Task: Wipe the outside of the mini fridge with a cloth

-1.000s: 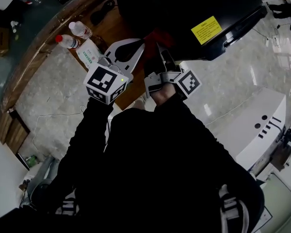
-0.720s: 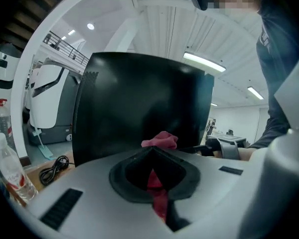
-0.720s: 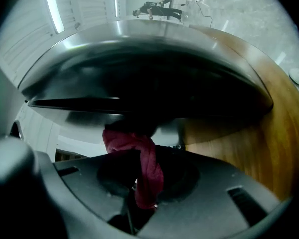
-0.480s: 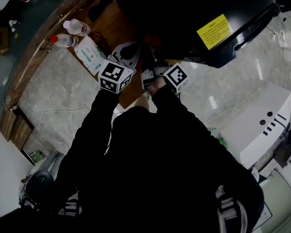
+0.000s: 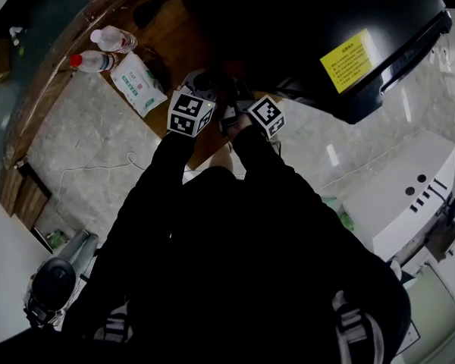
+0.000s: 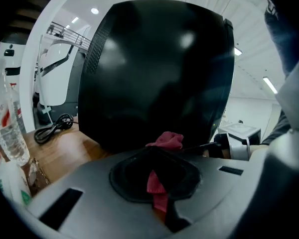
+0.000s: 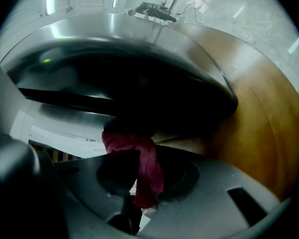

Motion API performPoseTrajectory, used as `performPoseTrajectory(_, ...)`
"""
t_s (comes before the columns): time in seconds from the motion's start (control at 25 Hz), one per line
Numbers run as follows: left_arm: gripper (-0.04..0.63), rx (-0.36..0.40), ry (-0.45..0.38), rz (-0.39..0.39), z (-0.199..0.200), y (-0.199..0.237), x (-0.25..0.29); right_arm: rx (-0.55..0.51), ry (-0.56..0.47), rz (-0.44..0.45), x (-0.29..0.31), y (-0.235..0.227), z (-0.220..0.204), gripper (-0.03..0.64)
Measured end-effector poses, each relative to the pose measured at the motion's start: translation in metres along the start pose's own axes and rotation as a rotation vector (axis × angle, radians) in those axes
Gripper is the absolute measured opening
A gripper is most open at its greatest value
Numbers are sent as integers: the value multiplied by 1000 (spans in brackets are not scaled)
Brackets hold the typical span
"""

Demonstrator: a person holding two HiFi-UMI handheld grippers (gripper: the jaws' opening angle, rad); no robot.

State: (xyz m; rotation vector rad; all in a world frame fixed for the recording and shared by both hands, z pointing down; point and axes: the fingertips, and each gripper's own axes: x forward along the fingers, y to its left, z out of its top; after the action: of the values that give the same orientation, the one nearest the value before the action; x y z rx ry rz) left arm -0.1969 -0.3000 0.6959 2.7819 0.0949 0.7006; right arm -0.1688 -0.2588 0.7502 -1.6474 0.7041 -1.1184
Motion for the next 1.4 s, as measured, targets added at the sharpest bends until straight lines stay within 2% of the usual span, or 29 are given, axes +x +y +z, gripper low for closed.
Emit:
performPoseTrajectory(0.28, 6, -43, 40, 14, -26, 3, 10, -7, 20, -90, 7, -48, -1, 83)
performPoseTrajectory(0.4, 6, -66, 24, 8, -25, -2, 1, -28, 59, -88, 7, -49, -3, 83)
performPoseTrajectory(0.56, 6, -68, 5, -30, -18, -19, -13, -113, 180, -47, -6, -30, -11, 81)
performPoseTrajectory(0.8, 6, 29, -103, -7, 30, -59, -65, -395, 344, 125, -65, 40, -20, 81)
performPoseTrajectory(1.0, 6, 46, -181, 24, 70, -106, -115, -788, 427, 335, -126, 127, -6, 81)
performPoseTrajectory(1.12, 6, 49, -232, 56, 94, -136, -138, -1056, 420, 471, -161, 174, 9, 81)
performPoseTrajectory(1.2, 6, 47, -274, 87, 108, -156, -152, -1181, 413, 561, -185, 199, 16, 81)
performPoseTrajectory(1.28, 6, 44, -313, 112, 121, -178, -166, -1279, 423, 632, -211, 220, 18, 81)
performPoseTrajectory(1.4, 6, 30, -366, 129, 137, -214, -181, -1344, 459, 742, -250, 249, 15, 81)
